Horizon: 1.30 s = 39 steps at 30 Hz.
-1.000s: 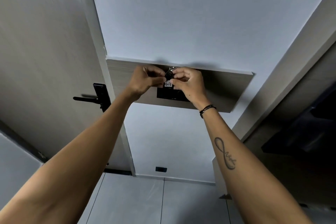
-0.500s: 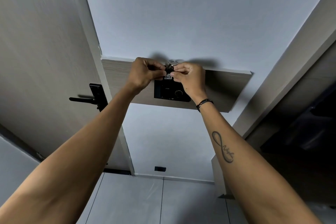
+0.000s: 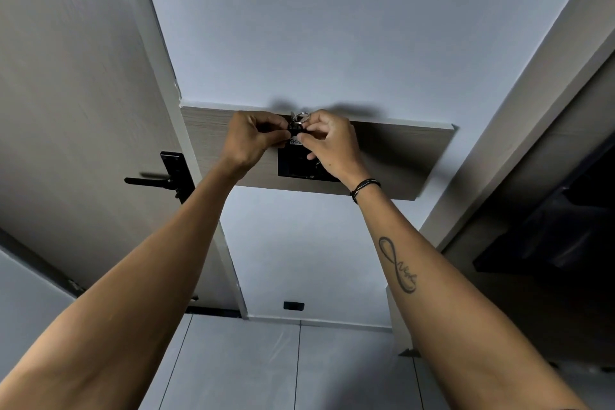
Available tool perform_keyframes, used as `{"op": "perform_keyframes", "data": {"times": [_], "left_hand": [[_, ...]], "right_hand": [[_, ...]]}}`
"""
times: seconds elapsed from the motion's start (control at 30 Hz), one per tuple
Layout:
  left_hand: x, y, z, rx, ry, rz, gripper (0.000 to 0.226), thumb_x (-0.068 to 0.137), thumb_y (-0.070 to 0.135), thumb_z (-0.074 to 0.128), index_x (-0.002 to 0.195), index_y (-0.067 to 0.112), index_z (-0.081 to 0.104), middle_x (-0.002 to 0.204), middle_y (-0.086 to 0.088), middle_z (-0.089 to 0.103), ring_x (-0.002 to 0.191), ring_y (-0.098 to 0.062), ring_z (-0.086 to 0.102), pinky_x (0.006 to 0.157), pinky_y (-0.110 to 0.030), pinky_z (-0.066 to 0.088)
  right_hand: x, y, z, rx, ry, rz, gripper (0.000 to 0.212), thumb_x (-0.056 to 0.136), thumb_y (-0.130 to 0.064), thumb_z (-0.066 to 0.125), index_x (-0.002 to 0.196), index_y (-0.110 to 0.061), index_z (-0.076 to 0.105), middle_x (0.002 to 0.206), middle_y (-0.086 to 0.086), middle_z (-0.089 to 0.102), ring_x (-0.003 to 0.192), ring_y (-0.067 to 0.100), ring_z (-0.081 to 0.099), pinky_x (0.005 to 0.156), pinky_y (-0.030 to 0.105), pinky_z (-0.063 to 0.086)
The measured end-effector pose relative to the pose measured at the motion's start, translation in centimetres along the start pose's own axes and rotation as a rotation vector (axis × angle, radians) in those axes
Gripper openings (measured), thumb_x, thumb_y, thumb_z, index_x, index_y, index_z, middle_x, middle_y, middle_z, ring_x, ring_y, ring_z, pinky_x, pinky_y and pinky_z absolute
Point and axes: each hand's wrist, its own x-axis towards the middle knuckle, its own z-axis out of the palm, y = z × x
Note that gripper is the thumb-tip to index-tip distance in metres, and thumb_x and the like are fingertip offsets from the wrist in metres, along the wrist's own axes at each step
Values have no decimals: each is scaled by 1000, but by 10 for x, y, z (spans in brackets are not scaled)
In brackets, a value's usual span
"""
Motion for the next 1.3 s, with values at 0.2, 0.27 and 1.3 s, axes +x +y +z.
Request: {"op": "perform_keyframes", "data": {"times": [0.2, 0.27, 1.3], "left_hand": [[-4, 7, -1, -16, -72, 24, 9, 88, -9, 74, 96, -5, 77, 78, -7, 75, 64, -9, 67, 65, -23, 59], [-3, 8, -2, -23, -102, 13, 11, 88, -10, 74, 97, -3, 76, 71, 7, 76, 60, -7, 66, 60, -22, 57], [-9, -2, 22, 176, 127, 32, 7, 87, 4, 81, 93, 6, 81, 84, -9, 79, 81, -31, 81, 85, -50, 67]], "right_hand": [[-3, -5, -3, 60, -64, -30, 26, 82, -6, 81, 86, -27, 67, 98, -14, 71, 64, 11, 65, 45, 30, 55], [-6, -4, -7, 80, -51, -44, 26, 81, -4, 83, 86, -26, 69, 102, -11, 72, 67, 19, 69, 46, 32, 56], [-10, 13, 10, -130, 253, -12, 22, 83, -7, 86, 102, -14, 78, 86, 5, 82, 79, 24, 79, 79, 53, 67]]}}
